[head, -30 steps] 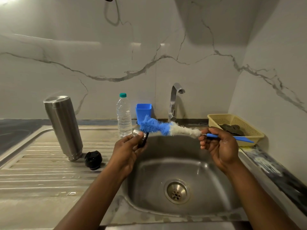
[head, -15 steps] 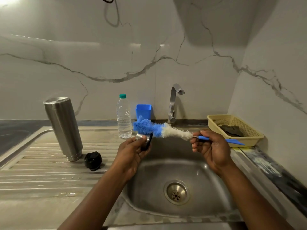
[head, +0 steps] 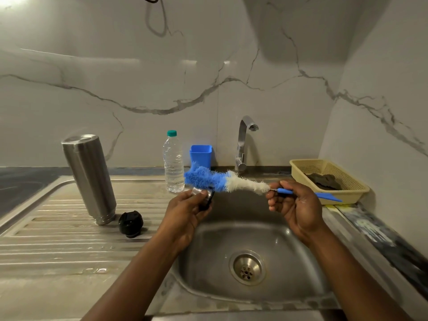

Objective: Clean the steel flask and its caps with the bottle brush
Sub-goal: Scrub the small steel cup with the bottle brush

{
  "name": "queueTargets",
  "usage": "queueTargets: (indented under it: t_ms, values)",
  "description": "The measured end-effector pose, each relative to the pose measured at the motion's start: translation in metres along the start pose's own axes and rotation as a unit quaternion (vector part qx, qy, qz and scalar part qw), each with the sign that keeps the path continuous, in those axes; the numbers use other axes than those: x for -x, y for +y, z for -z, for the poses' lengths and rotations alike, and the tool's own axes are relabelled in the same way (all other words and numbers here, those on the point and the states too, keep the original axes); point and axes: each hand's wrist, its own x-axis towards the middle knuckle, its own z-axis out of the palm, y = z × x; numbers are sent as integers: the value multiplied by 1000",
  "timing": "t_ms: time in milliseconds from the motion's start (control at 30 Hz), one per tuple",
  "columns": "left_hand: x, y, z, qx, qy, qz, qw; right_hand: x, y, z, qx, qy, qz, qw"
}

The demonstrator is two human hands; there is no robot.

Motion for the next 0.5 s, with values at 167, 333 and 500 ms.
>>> queueTargets:
  t_ms: [167,333,500]
  values:
    - [0,6,2,30,8,-20,999,-3,-7,11,-16,27,3,999]
    - [3,5,-1,2,31,-20,999,-2,2,2,-14,6,-9,1000]
    - [3,7,2,12,13,-39,999,-2,-7,10,-20,29,-5,999]
